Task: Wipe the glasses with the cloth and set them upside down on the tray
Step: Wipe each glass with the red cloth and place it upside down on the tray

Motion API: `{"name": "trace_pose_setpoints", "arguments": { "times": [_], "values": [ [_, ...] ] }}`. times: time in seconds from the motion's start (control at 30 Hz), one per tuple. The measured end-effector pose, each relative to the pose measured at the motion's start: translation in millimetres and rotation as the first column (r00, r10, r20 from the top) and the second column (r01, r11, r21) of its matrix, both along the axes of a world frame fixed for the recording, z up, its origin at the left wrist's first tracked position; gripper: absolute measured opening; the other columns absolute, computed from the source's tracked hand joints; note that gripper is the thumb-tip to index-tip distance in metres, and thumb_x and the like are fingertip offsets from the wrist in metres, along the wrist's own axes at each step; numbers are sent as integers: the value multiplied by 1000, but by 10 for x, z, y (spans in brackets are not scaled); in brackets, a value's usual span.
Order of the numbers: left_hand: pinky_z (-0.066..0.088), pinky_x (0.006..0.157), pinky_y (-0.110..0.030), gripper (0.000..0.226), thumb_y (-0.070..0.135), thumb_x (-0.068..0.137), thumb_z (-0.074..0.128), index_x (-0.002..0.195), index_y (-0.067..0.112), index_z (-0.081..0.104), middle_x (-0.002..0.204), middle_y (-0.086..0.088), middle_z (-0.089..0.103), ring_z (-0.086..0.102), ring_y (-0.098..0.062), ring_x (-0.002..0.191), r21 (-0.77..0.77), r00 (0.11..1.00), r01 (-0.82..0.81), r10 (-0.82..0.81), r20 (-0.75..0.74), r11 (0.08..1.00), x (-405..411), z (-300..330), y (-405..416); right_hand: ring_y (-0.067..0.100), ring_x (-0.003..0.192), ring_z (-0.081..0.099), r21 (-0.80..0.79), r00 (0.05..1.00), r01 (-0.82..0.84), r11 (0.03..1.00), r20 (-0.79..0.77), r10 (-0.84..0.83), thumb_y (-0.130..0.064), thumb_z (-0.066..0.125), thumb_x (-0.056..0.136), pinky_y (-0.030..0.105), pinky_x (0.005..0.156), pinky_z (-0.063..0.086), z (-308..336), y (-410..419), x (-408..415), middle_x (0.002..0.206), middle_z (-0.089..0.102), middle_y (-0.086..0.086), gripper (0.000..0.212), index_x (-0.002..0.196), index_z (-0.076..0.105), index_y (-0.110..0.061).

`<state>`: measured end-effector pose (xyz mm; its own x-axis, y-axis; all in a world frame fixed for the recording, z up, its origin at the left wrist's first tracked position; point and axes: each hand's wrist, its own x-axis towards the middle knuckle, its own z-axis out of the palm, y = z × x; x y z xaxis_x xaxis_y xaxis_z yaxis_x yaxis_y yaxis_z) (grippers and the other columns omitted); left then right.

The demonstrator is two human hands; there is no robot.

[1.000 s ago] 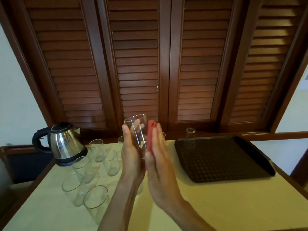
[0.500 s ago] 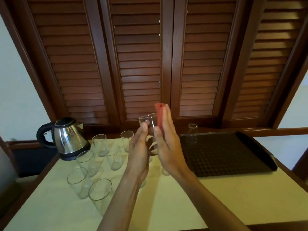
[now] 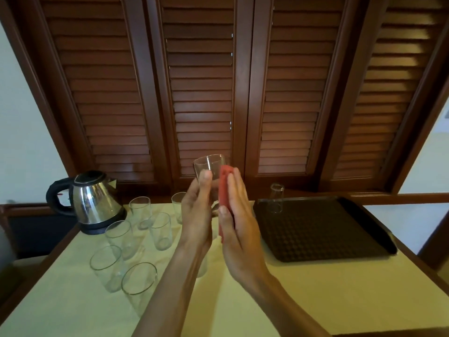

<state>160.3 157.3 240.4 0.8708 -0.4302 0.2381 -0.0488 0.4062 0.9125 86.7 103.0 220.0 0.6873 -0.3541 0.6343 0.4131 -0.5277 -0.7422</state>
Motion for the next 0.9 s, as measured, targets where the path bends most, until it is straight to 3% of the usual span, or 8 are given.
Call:
{"name": "trace_pose_setpoints", "arguments": {
  "times": [0.1, 0.23, 0.3, 0.4, 0.53, 0.6, 0.7, 0.9],
  "values": [
    [58, 95, -37, 42, 42, 108, 44, 131, 20, 71, 123, -8, 76, 71, -23, 119, 45, 998, 58, -58, -4, 997, -61, -63, -12, 4, 155, 3, -103, 994, 111, 988, 8, -111, -29, 35, 109, 34, 128, 10, 68, -179, 163, 169, 10, -11, 56, 161, 15, -21],
    [56, 100, -44, 67, 70, 97, 39, 132, 24, 72, 124, -8, 76, 69, -23, 122, 84, 993, 109, -111, 25, 990, -62, -8, -6, -6, 145, 31, 200, 999, -7, 980, -39, 15, -38, 43, 105, 36, 120, 36, 95, -207, 106, 154, 33, -31, 60, 158, 14, -44],
    [54, 104, -53, 69, 74, 97, 37, 132, 25, 71, 126, -14, 73, 68, -30, 123, 86, 994, 80, -86, 72, 993, -19, 7, -8, -10, 147, 22, 132, 999, -27, 991, -20, 30, -37, 42, 104, 23, 121, 28, 61, -66, -6, 158, 25, -32, 63, 160, 12, -35],
    [53, 104, -55, 60, 59, 108, 31, 137, 20, 67, 129, -15, 72, 67, -32, 125, 32, 997, 52, -54, 62, 998, -16, -111, 2, 2, 155, 6, -62, 998, 61, 996, 3, -61, -34, 42, 106, 38, 127, 17, 60, -125, 106, 168, 10, -15, 63, 161, 13, -25],
    [56, 99, -46, 49, 55, 105, 35, 126, 30, 72, 122, -2, 77, 70, -19, 120, 38, 999, 5, -7, 40, 999, -85, -129, -30, 15, 147, 38, 164, 1000, 1, 986, -15, 1, -41, 46, 105, 52, 116, 39, 112, -314, 200, 161, 36, -7, 61, 157, 15, -45],
    [56, 98, -43, 50, 54, 108, 29, 113, 37, 76, 114, -1, 79, 72, -18, 116, 44, 999, -37, 37, -5, 998, -48, -63, -35, 5, 148, 34, 158, 1000, -7, 987, -19, 10, -29, 44, 108, 40, 121, 34, 26, -150, 74, 162, 35, -11, 55, 156, 20, -40],
    [54, 104, -47, 63, 70, 102, 29, 125, 31, 73, 124, -4, 76, 68, -23, 124, 55, 1000, 22, -21, -23, 998, 0, -57, -27, -2, 153, 13, -37, 997, 73, 997, 7, -72, -23, 43, 108, 28, 125, 19, -15, -31, 36, 167, 19, -12, 52, 157, 24, -27],
    [61, 91, -40, 54, 59, 95, 48, 127, 23, 72, 121, -10, 75, 70, -24, 119, 4, 999, 32, -33, 34, 999, -37, -98, -10, -6, 137, 44, 149, 1000, -21, 989, 1, 22, -22, 51, 105, 13, 107, 39, 16, -236, 118, 144, 46, -34, 60, 157, 22, -29]
  ]
}}
